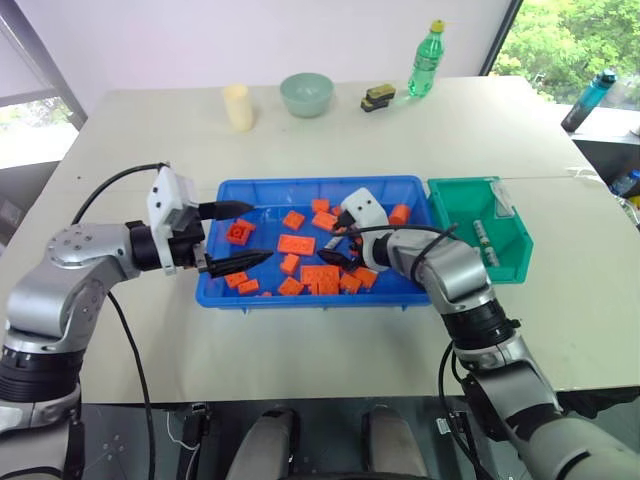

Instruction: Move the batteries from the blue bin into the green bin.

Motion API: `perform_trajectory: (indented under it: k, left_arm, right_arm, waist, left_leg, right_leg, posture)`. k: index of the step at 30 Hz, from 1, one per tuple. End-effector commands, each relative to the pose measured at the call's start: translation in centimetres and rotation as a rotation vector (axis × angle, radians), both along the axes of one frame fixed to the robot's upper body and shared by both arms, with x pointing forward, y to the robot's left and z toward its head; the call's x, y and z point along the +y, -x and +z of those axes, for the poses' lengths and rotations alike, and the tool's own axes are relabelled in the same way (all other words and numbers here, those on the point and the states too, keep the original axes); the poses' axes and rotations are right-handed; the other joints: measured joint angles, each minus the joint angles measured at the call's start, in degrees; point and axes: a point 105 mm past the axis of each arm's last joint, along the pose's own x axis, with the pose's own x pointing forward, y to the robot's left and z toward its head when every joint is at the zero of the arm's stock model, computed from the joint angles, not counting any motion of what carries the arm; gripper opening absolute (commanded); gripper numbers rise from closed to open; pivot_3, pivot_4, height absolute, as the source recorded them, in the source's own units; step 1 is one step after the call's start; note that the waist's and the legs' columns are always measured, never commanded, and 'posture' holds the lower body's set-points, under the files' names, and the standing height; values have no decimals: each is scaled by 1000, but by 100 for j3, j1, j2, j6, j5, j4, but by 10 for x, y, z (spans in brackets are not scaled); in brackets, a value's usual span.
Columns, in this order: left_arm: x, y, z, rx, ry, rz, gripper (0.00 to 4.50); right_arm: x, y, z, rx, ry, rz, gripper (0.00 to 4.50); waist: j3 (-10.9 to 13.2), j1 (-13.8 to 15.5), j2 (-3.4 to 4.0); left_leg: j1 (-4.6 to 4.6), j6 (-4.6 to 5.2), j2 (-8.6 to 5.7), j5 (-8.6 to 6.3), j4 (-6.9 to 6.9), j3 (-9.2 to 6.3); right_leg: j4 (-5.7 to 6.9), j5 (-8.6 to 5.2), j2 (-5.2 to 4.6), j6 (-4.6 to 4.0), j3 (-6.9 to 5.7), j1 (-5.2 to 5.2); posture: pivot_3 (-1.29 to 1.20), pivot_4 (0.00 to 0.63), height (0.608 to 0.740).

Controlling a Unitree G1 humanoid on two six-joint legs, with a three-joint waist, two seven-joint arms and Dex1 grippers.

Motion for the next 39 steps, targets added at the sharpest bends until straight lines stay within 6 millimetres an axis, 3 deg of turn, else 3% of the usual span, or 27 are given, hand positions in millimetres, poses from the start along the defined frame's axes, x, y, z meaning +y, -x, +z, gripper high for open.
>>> perform_trajectory:
  k: [1,6,7,10,13,15,18,24,29,30,32,39]
  left_arm:
    - [-1,1,8,-49,-7,-11,4500]
    - [0,2,10,-55,-5,-4,4500]
    - [1,2,10,-56,-6,-2,4500]
    - [2,1,9,-55,-7,1,4500]
    - [2,1,9,-54,-6,1,4500]
    - [1,0,8,-50,-3,-2,4500]
    - [-2,0,4,-36,5,-12,4500]
    - [-14,-4,0,-27,18,-49,4500]
    - [-18,-9,2,-34,18,-67,4500]
    - [-18,-10,2,-35,17,-69,4500]
    - [-18,-10,3,-35,17,-72,4500]
    - [-19,-10,4,-36,16,-79,4500]
  right_arm:
    - [5,-3,0,-9,5,22,4481]
    - [5,0,5,-14,-2,35,2287]
    - [4,1,7,-13,-6,38,2247]
    - [1,4,22,-38,-21,47,2247]
    - [-6,7,56,-96,-83,63,2247]
    - [-25,9,80,-130,-123,76,2247]
    - [-71,9,104,-175,-134,10,2247]
    - [-153,14,116,-207,-42,-155,2247]
    - [-177,20,110,-195,-3,-204,2247]
    - [-178,21,109,-201,10,-205,3319]
    - [-180,20,108,-214,30,-214,4311]
    - [-172,18,115,-263,99,-124,4439]
  waist:
    - [0,-8,0]
    - [0,-34,-1]
    - [0,-38,-1]
    - [0,-43,0]
    - [0,-40,0]
    - [0,-30,0]
    - [0,38,0]
    - [0,54,-2]
    - [0,13,-2]
    - [0,13,-2]
    - [0,18,-2]
    - [0,47,-2]
  left_leg:
    - [0,0,0,0,0,0]
    - [0,0,0,0,0,-1]
    - [0,0,0,0,0,-1]
    - [0,0,0,0,-1,-1]
    - [0,0,0,0,-1,-1]
    - [0,0,0,0,-1,-1]
    - [-1,0,-2,0,-1,0]
    - [-1,1,-2,-1,1,2]
    - [-1,2,4,-1,-2,14]
    - [-1,2,6,-1,-2,15]
    - [-1,2,6,-1,-1,16]
    - [-1,2,0,-1,4,10]
  right_leg:
    - [0,0,0,0,0,0]
    - [0,0,0,0,0,0]
    - [1,0,0,0,0,0]
    - [1,0,0,0,0,0]
    - [1,0,0,0,0,-1]
    - [1,0,-1,0,0,-1]
    - [-1,0,-2,0,0,0]
    - [-11,0,-2,0,-1,13]
    - [-10,0,0,0,0,10]
    - [-10,0,1,0,0,9]
    - [-10,0,1,0,0,9]
    - [-12,0,-3,0,0,13]
  posture:
    - [0,150,730]
    - [0,150,730]
    - [0,150,730]
    - [0,150,730]
    - [0,150,730]
    - [0,150,730]
    - [0,150,730]
    - [0,150,730]
    - [0,150,730]
    - [0,150,730]
    - [0,150,730]
    - [0,150,730]
